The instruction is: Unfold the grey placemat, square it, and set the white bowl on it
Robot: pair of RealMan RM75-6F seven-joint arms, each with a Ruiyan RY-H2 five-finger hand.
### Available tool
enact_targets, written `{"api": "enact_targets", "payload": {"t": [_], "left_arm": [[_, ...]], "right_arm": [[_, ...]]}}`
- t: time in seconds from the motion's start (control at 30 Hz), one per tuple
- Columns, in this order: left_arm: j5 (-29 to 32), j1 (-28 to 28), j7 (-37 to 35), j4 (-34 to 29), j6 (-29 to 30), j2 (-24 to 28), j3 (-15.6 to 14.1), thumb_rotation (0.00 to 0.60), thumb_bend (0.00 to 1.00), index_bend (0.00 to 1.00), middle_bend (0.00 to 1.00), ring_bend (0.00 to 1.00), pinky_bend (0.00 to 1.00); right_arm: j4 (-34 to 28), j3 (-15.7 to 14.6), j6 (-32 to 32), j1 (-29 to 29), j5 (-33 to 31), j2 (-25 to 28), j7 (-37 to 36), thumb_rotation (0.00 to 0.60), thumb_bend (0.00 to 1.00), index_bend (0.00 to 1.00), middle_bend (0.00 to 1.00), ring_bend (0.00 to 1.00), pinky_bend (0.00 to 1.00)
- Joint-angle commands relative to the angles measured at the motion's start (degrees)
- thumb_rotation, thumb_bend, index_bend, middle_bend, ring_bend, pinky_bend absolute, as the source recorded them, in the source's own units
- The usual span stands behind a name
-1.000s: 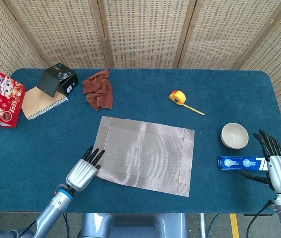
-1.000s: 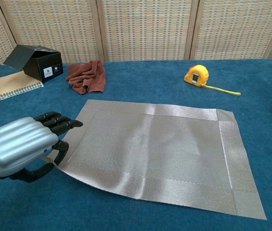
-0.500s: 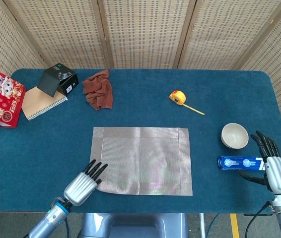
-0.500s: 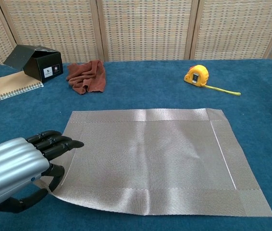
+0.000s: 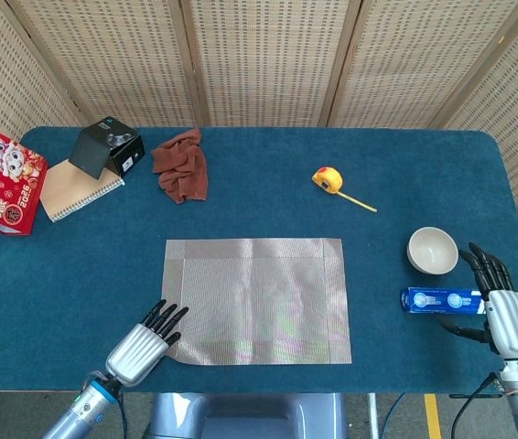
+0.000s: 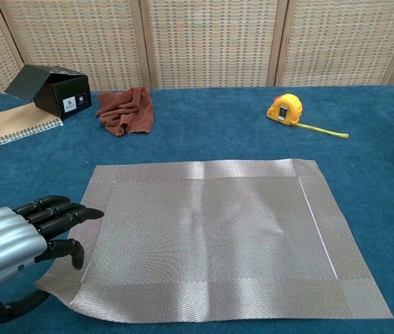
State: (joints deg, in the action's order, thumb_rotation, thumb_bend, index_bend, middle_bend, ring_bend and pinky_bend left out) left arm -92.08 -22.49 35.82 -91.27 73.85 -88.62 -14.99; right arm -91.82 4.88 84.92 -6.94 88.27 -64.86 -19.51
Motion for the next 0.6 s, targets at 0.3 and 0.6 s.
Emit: {"api": "enact_targets", "payload": {"t": [0.3,0.6], "left_arm": [[-3.26,3.51,-5.47,0.47,2.90,2.52,-0.61,0.600,0.34,0.17,0.00,0.00,0.00],[-6.49,7.63,-12.12,-0.74,12.36,6.07,1.50,0.600,0.34,0.14,0.00,0.00,0.00]], "right_arm": [[0.46,-0.39,-0.49,-0.16,0.08,-0.52,1.07,0.600,0.08,0.11,0.00,0.00,0.00],[0.87,-0.78,-1.63,-0.59,-0.08,-0.98,3.28,0.600,0.08,0.12,0.00,0.00,0.00]]}}
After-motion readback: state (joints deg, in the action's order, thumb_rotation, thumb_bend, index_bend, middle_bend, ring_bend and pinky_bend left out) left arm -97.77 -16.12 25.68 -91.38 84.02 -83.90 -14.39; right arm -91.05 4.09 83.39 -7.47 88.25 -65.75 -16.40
